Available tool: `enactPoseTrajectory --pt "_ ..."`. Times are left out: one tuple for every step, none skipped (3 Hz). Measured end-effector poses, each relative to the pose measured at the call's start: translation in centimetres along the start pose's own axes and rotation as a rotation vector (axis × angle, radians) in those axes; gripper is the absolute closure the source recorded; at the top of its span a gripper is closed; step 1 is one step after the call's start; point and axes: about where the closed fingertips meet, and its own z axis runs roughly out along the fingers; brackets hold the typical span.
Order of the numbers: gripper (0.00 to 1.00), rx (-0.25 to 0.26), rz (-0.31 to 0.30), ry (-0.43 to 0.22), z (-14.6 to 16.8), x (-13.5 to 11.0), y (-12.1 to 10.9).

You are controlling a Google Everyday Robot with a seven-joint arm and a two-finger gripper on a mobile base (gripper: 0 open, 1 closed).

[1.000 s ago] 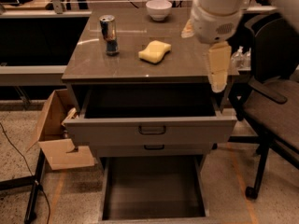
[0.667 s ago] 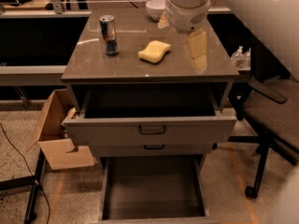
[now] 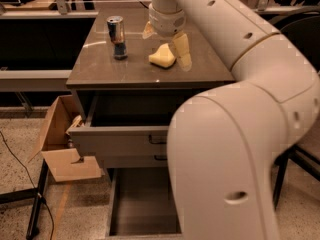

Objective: Place sponge into bottom drawer

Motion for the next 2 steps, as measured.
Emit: enactPoseTrajectory --pt "0.0 0.06 0.021 0.012 0.58 1.74 -2.44" --pt "0.0 0.077 0.019 0.015 1.01 1.78 -3.05"
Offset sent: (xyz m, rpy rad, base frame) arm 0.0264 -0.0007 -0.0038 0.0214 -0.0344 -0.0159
